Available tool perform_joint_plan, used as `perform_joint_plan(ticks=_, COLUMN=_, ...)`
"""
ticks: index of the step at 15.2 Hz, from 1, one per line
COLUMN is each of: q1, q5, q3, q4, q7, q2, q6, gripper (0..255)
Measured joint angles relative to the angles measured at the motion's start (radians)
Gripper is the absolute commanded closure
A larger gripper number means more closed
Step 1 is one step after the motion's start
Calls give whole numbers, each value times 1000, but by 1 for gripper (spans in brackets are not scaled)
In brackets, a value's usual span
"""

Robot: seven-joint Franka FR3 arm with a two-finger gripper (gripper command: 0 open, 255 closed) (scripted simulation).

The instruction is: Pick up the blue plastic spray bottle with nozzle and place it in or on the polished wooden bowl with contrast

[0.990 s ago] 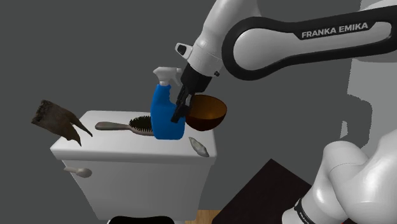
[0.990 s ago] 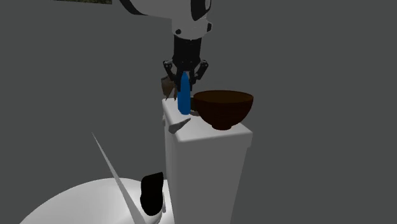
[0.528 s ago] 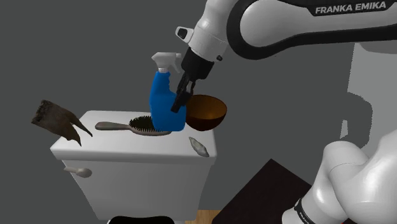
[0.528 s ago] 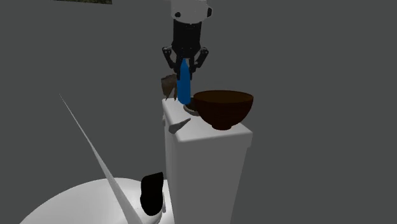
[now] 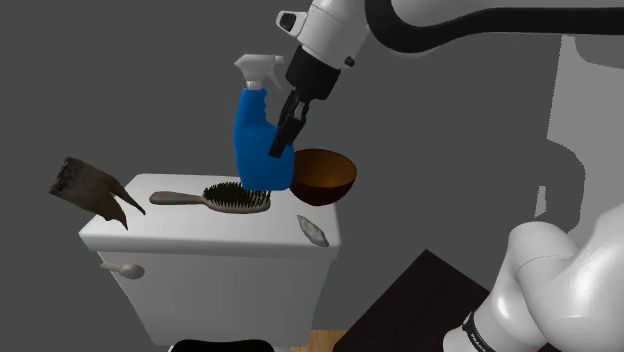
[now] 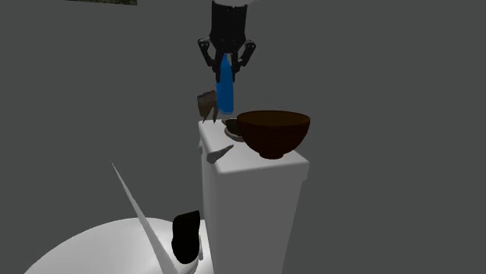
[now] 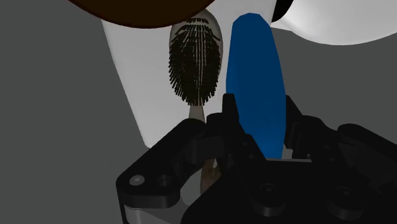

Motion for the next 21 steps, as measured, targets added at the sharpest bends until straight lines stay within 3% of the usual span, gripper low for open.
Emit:
perform_joint_plan(ticks=13, q1=-4, q5=-13, q3=-4, q4=211, q7=24, q2=39, q6=-171, gripper=255)
perform_joint_plan(ticks=21, q1=-43, q5=-3, q3=-119, q4=71, q7=-127, q2=-96, q6=-191, gripper=255)
